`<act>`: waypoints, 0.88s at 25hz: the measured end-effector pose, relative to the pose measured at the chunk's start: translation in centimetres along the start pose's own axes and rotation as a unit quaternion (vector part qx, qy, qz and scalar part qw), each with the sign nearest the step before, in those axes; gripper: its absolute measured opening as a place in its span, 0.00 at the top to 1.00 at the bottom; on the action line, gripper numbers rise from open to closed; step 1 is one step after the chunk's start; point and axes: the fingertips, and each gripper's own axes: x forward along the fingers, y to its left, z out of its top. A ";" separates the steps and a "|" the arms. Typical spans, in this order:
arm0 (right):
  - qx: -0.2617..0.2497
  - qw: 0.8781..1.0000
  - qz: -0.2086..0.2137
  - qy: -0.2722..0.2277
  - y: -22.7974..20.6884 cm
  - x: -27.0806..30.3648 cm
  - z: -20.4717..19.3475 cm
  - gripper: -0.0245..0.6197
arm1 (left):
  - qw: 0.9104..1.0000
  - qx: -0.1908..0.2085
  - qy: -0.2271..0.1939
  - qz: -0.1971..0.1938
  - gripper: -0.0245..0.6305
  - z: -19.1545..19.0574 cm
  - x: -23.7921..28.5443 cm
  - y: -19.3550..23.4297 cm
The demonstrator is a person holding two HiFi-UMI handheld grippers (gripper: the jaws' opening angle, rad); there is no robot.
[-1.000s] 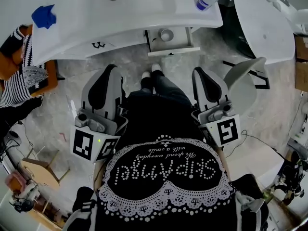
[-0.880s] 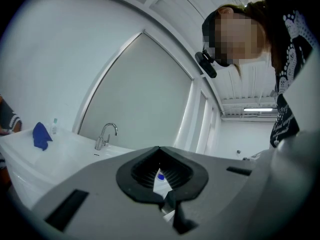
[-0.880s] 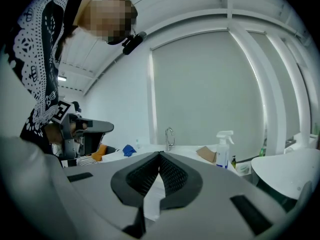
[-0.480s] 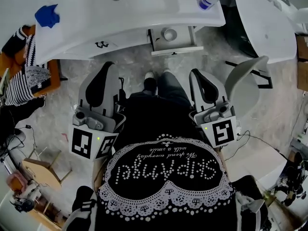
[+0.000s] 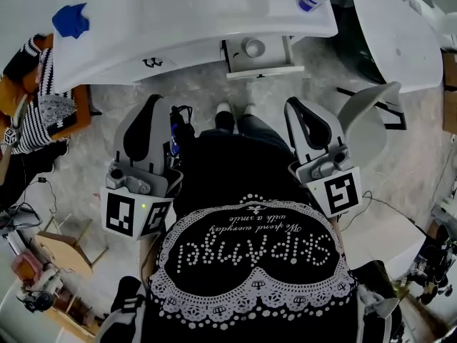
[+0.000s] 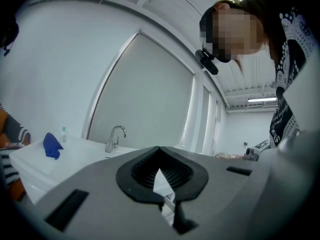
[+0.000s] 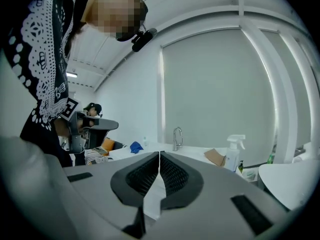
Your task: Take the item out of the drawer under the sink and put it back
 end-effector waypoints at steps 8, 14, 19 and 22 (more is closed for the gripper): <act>-0.012 0.999 -0.032 0.023 0.0 1.2 -1.5 0.93 | 1.000 -0.010 -0.006 -0.002 0.96 -0.3 -0.3 1.9; -0.015 0.999 -0.033 0.022 0.3 1.9 -1.2 0.93 | 1.000 -0.010 -0.003 -0.007 0.96 -0.2 -0.9 2.2; -0.013 0.999 -0.029 0.025 0.8 2.4 -1.0 0.93 | 1.000 -0.016 -0.004 0.001 0.96 0.3 -0.8 2.6; -0.012 0.999 -0.024 0.024 0.8 2.4 -1.0 0.93 | 1.000 -0.015 -0.005 0.003 0.96 0.3 -0.7 2.4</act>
